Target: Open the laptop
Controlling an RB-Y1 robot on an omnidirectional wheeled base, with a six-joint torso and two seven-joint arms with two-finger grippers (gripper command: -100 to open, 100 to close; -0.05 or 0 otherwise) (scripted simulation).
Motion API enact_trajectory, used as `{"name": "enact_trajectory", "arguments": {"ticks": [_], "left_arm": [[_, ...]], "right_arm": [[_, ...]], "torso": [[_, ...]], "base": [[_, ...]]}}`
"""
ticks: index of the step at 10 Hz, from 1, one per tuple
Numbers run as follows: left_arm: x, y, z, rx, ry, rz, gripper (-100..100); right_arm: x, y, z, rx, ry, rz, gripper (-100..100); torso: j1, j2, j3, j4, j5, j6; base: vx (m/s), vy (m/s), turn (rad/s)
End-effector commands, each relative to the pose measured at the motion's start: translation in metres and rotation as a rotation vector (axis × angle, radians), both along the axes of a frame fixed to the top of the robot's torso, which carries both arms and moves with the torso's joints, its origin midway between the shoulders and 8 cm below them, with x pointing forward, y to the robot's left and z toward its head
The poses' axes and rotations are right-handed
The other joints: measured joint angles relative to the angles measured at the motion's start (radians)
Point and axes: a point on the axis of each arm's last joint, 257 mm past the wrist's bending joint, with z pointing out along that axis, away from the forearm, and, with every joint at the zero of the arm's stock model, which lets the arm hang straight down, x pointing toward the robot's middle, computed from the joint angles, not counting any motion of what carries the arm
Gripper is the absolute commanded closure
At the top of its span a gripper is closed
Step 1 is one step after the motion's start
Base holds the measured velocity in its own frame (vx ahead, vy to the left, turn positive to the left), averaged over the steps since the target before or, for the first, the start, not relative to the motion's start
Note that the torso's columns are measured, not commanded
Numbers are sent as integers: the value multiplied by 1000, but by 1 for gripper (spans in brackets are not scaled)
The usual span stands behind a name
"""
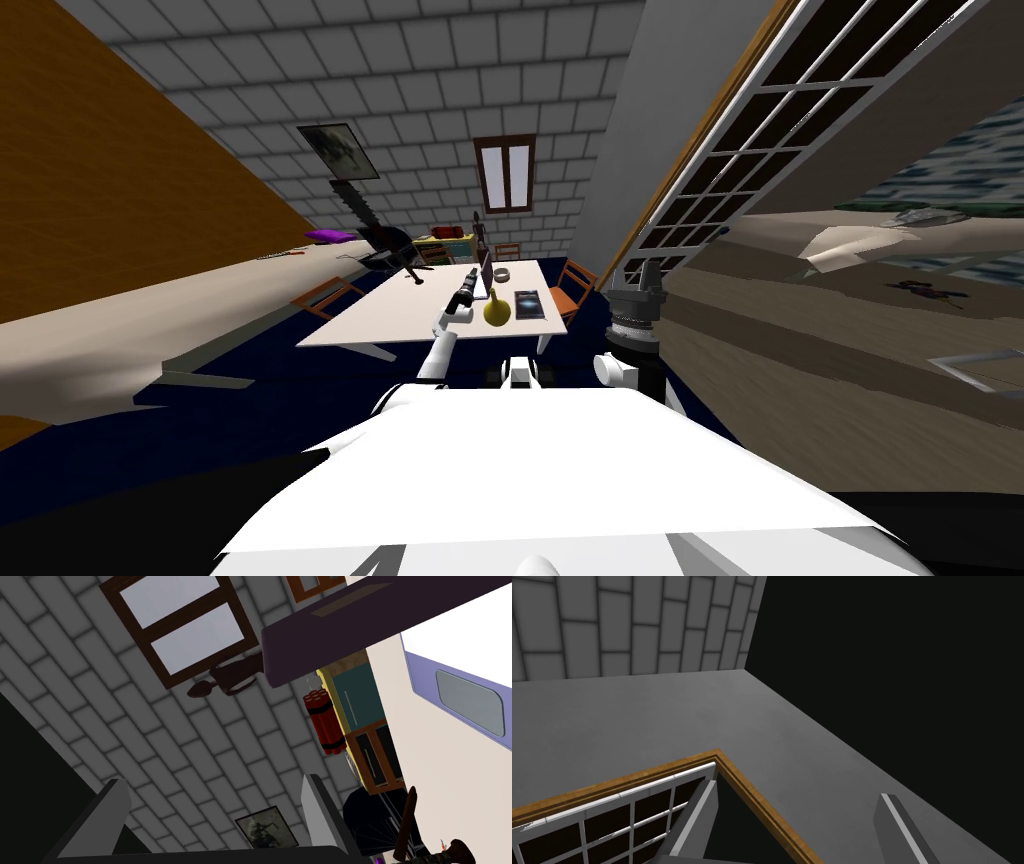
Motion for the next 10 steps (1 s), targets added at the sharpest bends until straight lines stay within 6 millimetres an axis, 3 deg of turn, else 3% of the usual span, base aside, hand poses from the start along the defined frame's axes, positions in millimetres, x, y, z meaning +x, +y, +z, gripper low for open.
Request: {"name": "enact_trajectory", "arguments": {"ticks": [1, 3, 10], "left_arm": [[20, 0, -11, 27, 66, 4, -100], [29, 4, -29, 40, 122, 11, -100], [59, 14, -54, 95, 269, 28, -100]], "right_arm": [[0, 0, 0, 0, 0, 0, 0], [0, 0, 0, 0, 0, 0, 0], [0, 0, 0, 0, 0, 0, 0]], "torso": [[0, 0, 0, 0, 0, 0], [0, 0, 0, 0, 0, 0], [0, 0, 0, 0, 0, 0]], "base": [[19, -9, -32], [19, -5, -12], [17, -8, -16]]}}
